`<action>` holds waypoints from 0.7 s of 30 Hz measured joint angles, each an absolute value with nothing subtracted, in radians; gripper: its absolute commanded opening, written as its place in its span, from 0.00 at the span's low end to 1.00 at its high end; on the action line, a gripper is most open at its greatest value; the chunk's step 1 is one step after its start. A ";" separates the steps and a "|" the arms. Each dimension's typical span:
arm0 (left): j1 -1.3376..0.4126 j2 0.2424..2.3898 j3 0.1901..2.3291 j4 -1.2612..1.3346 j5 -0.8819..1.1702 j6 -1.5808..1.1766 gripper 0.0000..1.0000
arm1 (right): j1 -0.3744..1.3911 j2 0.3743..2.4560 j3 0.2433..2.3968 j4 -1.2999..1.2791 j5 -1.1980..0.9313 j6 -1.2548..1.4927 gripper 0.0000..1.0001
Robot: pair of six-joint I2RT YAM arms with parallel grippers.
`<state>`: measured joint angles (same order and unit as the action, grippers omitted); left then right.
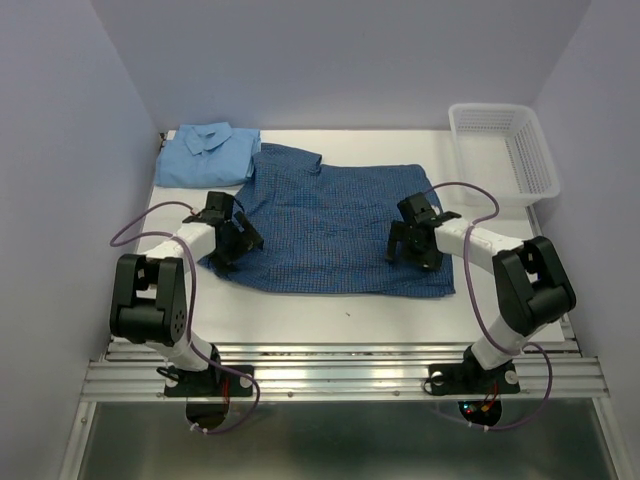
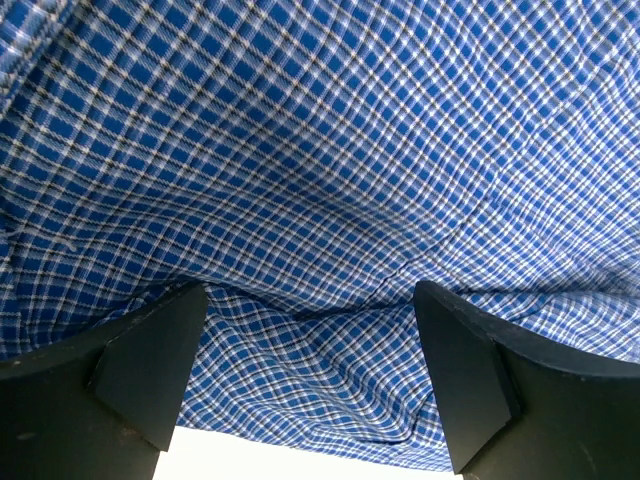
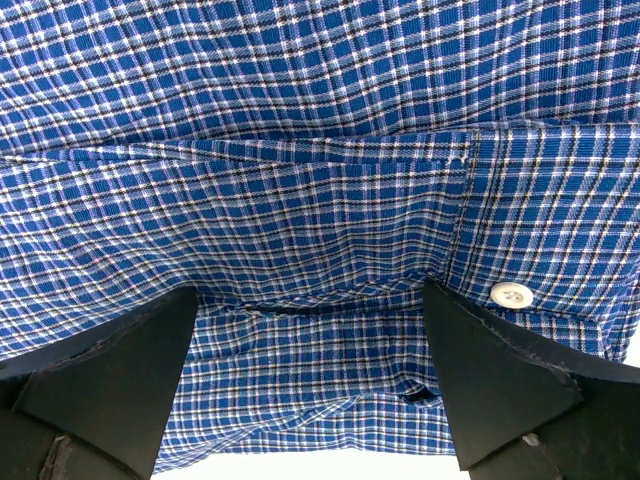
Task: Fold and stack the long sleeve shirts
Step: Fold the shirt
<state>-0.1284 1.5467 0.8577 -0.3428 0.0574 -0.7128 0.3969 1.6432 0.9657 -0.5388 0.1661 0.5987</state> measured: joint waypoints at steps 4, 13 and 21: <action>-0.122 1.562 0.866 -0.322 0.055 -0.712 0.99 | 0.397 1.645 0.959 -0.527 0.173 0.603 1.00; -0.109 1.465 0.758 -0.276 0.091 -0.725 0.99 | 0.399 1.523 0.824 -0.446 0.162 0.693 1.00; -0.105 1.382 0.700 -0.371 0.203 -0.704 0.99 | 0.393 1.306 0.653 -0.497 0.085 0.832 1.00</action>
